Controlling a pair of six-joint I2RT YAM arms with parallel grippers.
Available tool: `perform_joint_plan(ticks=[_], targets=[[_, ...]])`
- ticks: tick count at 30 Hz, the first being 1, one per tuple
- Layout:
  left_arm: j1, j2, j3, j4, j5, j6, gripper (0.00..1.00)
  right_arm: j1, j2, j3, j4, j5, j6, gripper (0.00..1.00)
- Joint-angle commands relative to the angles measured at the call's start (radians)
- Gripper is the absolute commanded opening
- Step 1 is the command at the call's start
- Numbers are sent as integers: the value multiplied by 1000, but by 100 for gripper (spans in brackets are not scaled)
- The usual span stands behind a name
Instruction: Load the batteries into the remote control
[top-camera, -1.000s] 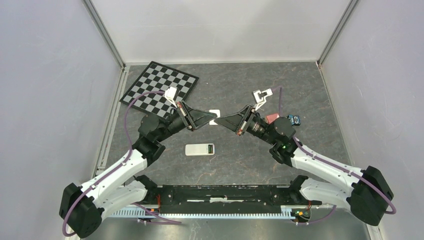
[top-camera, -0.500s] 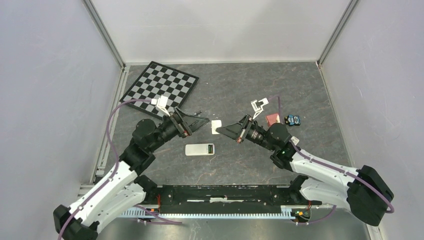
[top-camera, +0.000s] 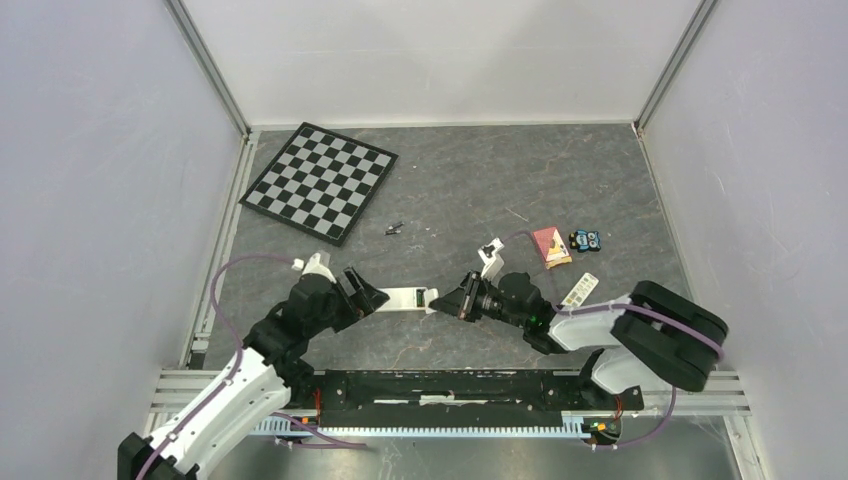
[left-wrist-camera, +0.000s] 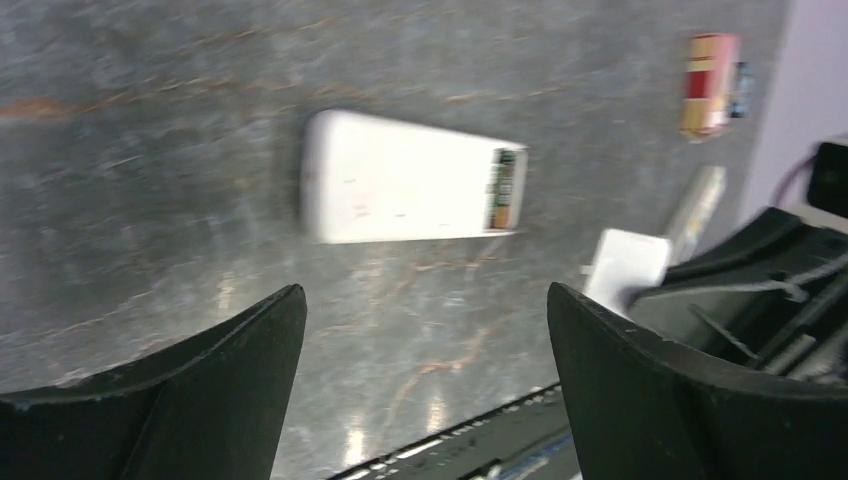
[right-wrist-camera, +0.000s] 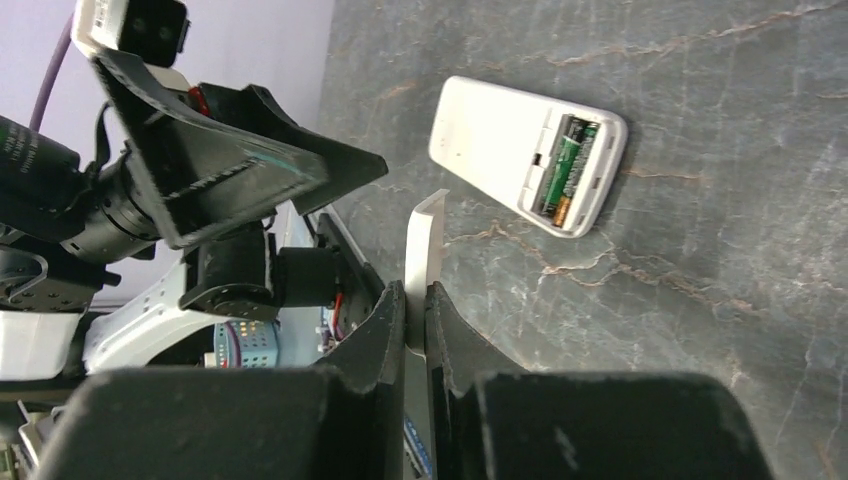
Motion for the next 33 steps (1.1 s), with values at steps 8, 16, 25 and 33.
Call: perform_joint_plan(ticks=[8, 16, 25, 33], targets=[[156, 163, -83, 150, 128, 23, 79, 10, 230, 82, 234, 20, 36, 0], [189, 208, -78, 176, 178, 69, 76, 8, 309, 117, 235, 31, 61, 0], [198, 199, -77, 153, 176, 92, 67, 7, 347, 114, 218, 57, 86, 0], [200, 188, -72, 139, 172, 101, 65, 2, 372, 128, 231, 54, 84, 0]])
